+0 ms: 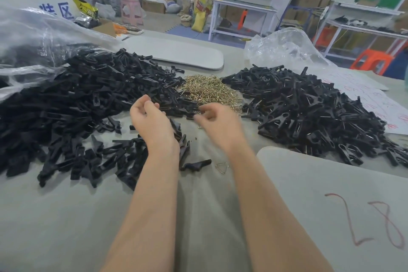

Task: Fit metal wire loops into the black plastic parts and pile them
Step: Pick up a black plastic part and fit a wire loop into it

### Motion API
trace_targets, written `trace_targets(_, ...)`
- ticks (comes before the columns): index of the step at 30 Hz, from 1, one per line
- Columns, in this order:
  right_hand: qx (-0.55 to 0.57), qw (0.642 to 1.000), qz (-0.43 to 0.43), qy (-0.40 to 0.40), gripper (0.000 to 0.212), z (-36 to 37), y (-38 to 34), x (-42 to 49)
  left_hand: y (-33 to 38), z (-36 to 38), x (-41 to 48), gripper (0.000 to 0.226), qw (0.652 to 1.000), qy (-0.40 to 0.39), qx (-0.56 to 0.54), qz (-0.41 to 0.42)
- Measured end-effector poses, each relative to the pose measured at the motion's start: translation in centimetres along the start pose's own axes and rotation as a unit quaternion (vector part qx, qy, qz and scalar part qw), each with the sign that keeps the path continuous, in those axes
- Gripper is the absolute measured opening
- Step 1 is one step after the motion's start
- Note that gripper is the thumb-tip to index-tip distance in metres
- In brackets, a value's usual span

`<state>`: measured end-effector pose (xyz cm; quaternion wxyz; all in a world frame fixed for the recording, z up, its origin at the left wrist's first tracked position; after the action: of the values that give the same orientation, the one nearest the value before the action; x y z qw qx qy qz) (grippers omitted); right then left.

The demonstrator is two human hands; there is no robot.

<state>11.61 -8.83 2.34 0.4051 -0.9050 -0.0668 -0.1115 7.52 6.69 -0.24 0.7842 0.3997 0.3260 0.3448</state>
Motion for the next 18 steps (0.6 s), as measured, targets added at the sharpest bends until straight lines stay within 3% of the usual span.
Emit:
trace_targets(2, -0.049, 0.997, 0.000, -0.052, 0.034, 3.5, -0.9, 0.0, 0.0, 0.0, 0.1, 0.017, 1.000, 0.003, -0.004, 0.001)
trace_targets(6, -0.148, 0.988, 0.013, -0.046, 0.025, 6.8, -1.5, 0.4, 0.0, 0.1, 0.1, 0.019, 1.000, -0.007, 0.023, 0.011)
trace_targets(9, -0.090, 0.995, 0.027, -0.029, 0.023, 5.7, -1.4, 0.9, 0.5, 0.9, -0.1, 0.029, 0.990, -0.059, 0.103, 0.083)
trace_targets(11, -0.012, 0.999, 0.033, -0.021, 0.026, 3.5, -1.3, 1.5, 1.5, 2.0, -1.1, 0.040, 0.941, -0.123, 0.223, 0.225)
trace_targets(13, 0.090, 0.994, 0.044, -0.036, 0.022, 1.0, -0.8, 2.0, 1.1, 3.9, -3.0, 0.046, 0.861, -0.222, 0.313, 0.334)
trace_targets(15, 0.165, 0.983, 0.072, -0.039, 0.010, -1.4, 0.0, 2.3, -0.2, 5.0, -4.5, 0.045, 0.817, -0.303, 0.350, 0.344)
trace_targets(18, 0.221, 0.970, 0.094, -0.034, 0.004, -2.8, 1.2, 2.3, -0.8, 5.3, -4.8, 0.035, 0.793, -0.315, 0.375, 0.362)
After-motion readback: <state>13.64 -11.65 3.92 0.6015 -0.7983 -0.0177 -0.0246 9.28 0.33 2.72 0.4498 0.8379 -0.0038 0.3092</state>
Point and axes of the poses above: each hand's wrist, its own x-axis towards the middle knuckle, its own z-axis out of the palm, y = z × x, the point moved 7 cm from there along x, towards the middle knuckle, and after that the axes turned 6 degrees about y, right-handed, at the moved point
